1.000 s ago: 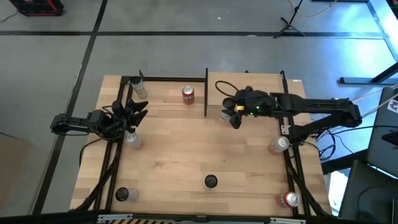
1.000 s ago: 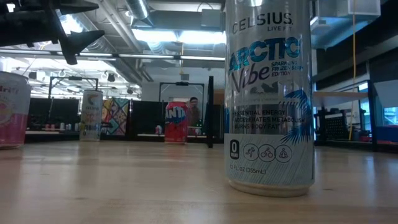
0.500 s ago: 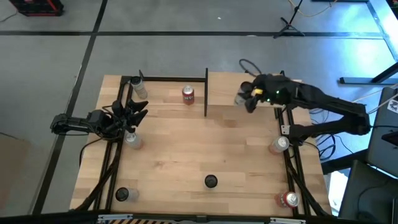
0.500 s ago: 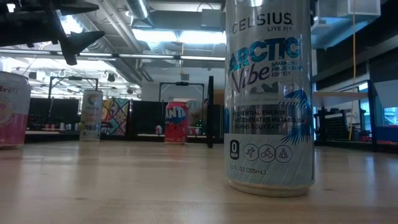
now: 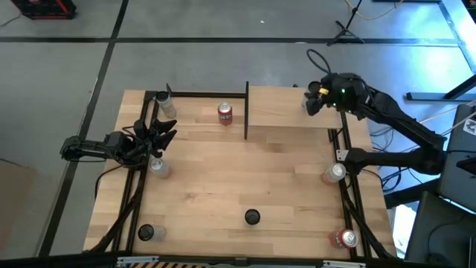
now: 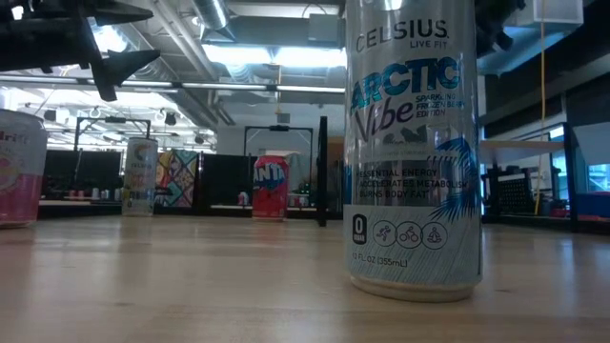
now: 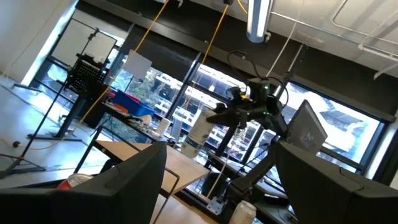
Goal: Place canned beverage on shelf
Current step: Put the top white blue soda can on the shelf
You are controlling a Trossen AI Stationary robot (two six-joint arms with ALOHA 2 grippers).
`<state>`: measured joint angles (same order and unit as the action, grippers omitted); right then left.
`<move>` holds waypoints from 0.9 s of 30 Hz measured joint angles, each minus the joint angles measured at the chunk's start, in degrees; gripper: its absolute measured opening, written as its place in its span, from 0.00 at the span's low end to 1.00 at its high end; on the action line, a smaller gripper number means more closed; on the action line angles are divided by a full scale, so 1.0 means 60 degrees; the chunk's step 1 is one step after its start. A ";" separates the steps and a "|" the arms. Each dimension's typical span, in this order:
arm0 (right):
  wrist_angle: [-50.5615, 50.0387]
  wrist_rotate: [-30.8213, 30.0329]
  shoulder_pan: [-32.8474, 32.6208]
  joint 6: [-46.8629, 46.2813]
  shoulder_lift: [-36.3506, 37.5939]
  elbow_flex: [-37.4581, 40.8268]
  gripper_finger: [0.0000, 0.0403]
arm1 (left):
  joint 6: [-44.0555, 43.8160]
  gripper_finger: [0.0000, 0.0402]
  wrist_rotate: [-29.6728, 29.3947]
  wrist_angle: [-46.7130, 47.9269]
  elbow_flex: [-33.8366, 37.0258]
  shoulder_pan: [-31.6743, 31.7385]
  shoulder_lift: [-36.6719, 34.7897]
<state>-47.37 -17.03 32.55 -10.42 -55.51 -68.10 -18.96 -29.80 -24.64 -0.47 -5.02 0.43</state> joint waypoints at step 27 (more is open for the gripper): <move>0.0144 0.0979 0.3206 0.0373 0.0029 0.0181 0.58 | 0.0004 0.73 0.0044 0.0007 0.0000 0.0001 0.0000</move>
<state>-46.50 -11.16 51.79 -8.18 -55.33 -67.01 -18.94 -29.54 -24.60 -0.47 -5.01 0.43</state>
